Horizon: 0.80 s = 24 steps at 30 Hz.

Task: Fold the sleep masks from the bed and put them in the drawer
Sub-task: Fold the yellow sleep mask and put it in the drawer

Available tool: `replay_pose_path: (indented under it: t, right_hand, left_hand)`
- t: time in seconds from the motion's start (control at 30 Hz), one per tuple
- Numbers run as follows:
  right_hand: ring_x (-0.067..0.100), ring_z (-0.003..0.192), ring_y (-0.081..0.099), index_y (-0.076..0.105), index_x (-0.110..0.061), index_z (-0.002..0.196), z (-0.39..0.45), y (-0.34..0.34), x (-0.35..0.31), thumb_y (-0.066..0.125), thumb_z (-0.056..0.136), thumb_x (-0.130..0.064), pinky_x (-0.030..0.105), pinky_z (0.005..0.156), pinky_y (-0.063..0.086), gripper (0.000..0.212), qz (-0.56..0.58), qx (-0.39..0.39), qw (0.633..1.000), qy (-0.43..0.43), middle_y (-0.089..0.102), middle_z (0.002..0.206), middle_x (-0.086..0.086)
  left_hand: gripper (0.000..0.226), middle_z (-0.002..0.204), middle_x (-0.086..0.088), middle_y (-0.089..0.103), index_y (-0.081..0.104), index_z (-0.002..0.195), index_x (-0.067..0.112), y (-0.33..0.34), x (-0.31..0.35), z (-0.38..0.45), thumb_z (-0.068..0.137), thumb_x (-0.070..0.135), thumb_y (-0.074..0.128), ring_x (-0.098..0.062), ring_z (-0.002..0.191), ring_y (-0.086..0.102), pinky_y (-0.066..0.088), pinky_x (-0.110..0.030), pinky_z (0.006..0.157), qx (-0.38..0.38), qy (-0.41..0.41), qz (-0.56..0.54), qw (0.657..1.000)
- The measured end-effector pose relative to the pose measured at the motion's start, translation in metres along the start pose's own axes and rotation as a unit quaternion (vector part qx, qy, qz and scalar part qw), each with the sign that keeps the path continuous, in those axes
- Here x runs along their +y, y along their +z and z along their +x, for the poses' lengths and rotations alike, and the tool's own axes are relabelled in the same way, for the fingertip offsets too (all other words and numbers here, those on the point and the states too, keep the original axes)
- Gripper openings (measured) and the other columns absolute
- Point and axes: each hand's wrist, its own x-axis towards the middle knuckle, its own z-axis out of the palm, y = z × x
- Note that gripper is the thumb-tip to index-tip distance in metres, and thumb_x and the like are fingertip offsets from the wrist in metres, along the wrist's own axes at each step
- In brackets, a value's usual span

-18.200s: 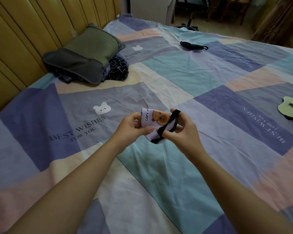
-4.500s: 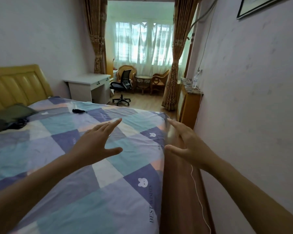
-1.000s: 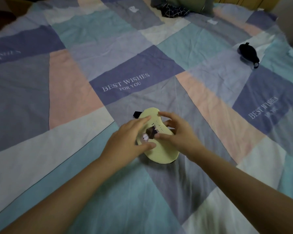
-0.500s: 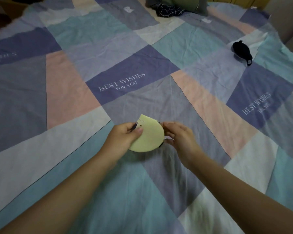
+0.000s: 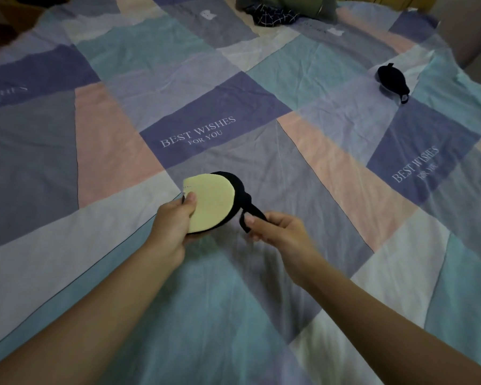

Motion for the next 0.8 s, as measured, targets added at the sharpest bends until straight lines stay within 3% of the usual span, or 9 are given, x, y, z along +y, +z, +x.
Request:
replay_pose_path:
  t: [0.13, 0.3, 0.4, 0.53, 0.6, 0.67, 0.7, 0.77, 0.8]
  right_hand:
    - [0.018, 0.063, 0.065, 0.061, -0.015, 0.054, 0.0, -0.015, -0.007, 0.072, 0.075, -0.023, 0.021, 0.073, 0.053, 0.025, 0.072, 0.055, 0.996, 0.014, 0.056, 0.051, 0.002]
    - [0.018, 0.051, 0.054, 0.048, -0.013, 0.052, -0.005, -0.016, -0.012, 0.069, 0.073, -0.03, 0.033, 0.086, 0.055, 0.034, 0.163, 0.053, 0.985, 0.012, 0.038, 0.045, 0.0]
    - [0.018, 0.044, 0.047, 0.047, -0.012, 0.05, -0.011, -0.013, -0.014, 0.066, 0.077, -0.029, 0.042, 0.094, 0.052, 0.038, 0.199, 0.051, 0.978, 0.023, 0.036, 0.042, 0.001]
    - [0.022, 0.041, 0.047, 0.053, -0.009, 0.046, -0.023, -0.01, -0.018, 0.054, 0.077, -0.031, 0.042, 0.084, 0.054, 0.038, 0.307, -0.007, 0.951, 0.049, 0.043, 0.041, 0.004]
    - [0.028, 0.058, 0.062, 0.066, -0.004, 0.061, -0.028, -0.008, -0.021, 0.049, 0.076, -0.029, 0.041, 0.084, 0.055, 0.034, 0.371, -0.066, 0.926, 0.04, 0.06, 0.055, 0.011]
    - [0.029, 0.102, 0.067, 0.072, -0.003, 0.097, -0.023, -0.011, -0.025, 0.041, 0.08, -0.024, 0.04, 0.098, 0.05, 0.041, 0.43, -0.094, 0.898, 0.008, 0.071, 0.103, 0.017]
    - [0.024, 0.12, 0.059, 0.067, -0.006, 0.115, -0.016, -0.015, -0.028, 0.037, 0.083, -0.023, 0.04, 0.105, 0.044, 0.046, 0.44, -0.079, 0.895, -0.006, 0.065, 0.124, 0.013]
    - [0.014, 0.132, 0.046, 0.053, -0.014, 0.133, -0.002, -0.028, -0.033, 0.032, 0.094, -0.023, 0.035, 0.109, 0.036, 0.046, 0.308, 0.018, 0.951, -0.029, 0.052, 0.141, 0.001]
    - [0.009, 0.132, 0.044, 0.049, -0.017, 0.137, 0.002, -0.034, -0.033, 0.03, 0.099, -0.026, 0.031, 0.108, 0.033, 0.043, 0.132, 0.073, 0.988, -0.037, 0.05, 0.142, -0.004]
  left_hand:
    - [0.019, 0.089, -0.004, 0.058, 0.056, 0.101, 0.007, -0.007, 0.006, 0.003, 0.095, 0.024, 0.055, -0.017, 0.075, 0.056, 0.051, -0.021, 0.04, 0.041, -0.06, -0.079, 0.994]
    - [0.025, 0.06, 0.007, 0.069, 0.064, 0.086, 0.013, -0.003, 0.01, -0.007, 0.069, 0.028, 0.076, -0.004, 0.053, 0.064, 0.051, -0.017, 0.046, -0.067, -0.095, -0.077, 0.99]
    - [0.031, 0.071, 0.01, 0.074, 0.065, 0.092, 0.018, 0.0, 0.005, -0.008, 0.065, 0.025, 0.078, -0.002, 0.06, 0.068, 0.052, -0.018, 0.048, -0.094, -0.075, -0.04, 0.992]
    - [0.018, 0.09, 0.002, 0.071, 0.063, 0.098, 0.016, -0.004, -0.006, 0.001, 0.081, 0.017, 0.071, -0.014, 0.079, 0.066, 0.054, -0.022, 0.049, -0.016, -0.053, -0.063, 0.996]
    - [0.015, 0.096, -0.001, 0.068, 0.062, 0.097, 0.017, -0.006, -0.013, 0.003, 0.084, 0.014, 0.068, -0.015, 0.083, 0.064, 0.055, -0.025, 0.055, -0.01, -0.041, -0.022, 0.999]
    - [0.016, 0.095, -0.002, 0.069, 0.064, 0.098, 0.016, -0.008, -0.02, 0.0, 0.083, 0.011, 0.069, -0.015, 0.079, 0.065, 0.054, -0.026, 0.062, -0.038, -0.022, 0.037, 0.998]
    - [0.015, 0.09, 0.0, 0.071, 0.065, 0.096, 0.015, -0.009, -0.021, -0.002, 0.082, 0.011, 0.07, -0.012, 0.075, 0.067, 0.054, -0.024, 0.061, -0.063, -0.017, 0.07, 0.995]
    - [0.013, 0.082, 0.005, 0.074, 0.067, 0.092, 0.015, -0.01, -0.021, -0.008, 0.08, 0.013, 0.072, -0.007, 0.067, 0.068, 0.053, -0.018, 0.055, -0.119, -0.021, 0.106, 0.987]
    - [0.014, 0.082, 0.007, 0.075, 0.068, 0.093, 0.014, -0.009, -0.018, -0.009, 0.079, 0.014, 0.073, -0.005, 0.067, 0.069, 0.052, -0.017, 0.055, -0.138, -0.022, 0.099, 0.985]
